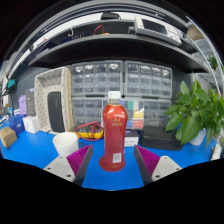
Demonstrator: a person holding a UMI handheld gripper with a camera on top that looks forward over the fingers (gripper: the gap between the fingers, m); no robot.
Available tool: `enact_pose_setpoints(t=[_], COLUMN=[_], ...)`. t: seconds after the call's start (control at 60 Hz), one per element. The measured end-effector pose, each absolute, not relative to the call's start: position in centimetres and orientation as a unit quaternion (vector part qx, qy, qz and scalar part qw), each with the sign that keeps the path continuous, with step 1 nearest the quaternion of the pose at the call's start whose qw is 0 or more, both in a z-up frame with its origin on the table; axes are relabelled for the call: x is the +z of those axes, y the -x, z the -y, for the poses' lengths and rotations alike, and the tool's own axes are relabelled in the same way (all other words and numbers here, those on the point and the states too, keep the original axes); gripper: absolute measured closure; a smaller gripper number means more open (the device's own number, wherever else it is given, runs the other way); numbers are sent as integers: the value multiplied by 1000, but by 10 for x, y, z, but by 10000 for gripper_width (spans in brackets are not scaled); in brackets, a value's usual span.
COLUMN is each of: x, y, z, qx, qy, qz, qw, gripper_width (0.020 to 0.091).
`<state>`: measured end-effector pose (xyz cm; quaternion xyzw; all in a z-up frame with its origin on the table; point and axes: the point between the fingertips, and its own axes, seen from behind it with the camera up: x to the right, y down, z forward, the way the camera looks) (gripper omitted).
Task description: Pour water
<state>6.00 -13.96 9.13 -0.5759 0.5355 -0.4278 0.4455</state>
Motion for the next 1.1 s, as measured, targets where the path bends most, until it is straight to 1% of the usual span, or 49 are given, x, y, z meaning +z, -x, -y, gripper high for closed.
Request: enact_pose_setpoints(t=[0.233, 0.3, 0.433, 0.7, 0.85, 0.95, 1.1], x=[78, 79, 100, 142, 166, 172, 171], y=[23, 39, 61, 86, 95, 98, 100], z=[121, 113, 101, 106, 102, 101, 93], qx=[-402, -398, -404, -432, -441, -442, -429], qy=[560, 564, 566, 553, 544, 539, 540], qz=[-577, -576, -566, -557, -547, -547, -553], qw=[437, 437, 443, 444, 458, 463, 466], gripper_width=[264, 263, 251, 255, 252, 252, 253])
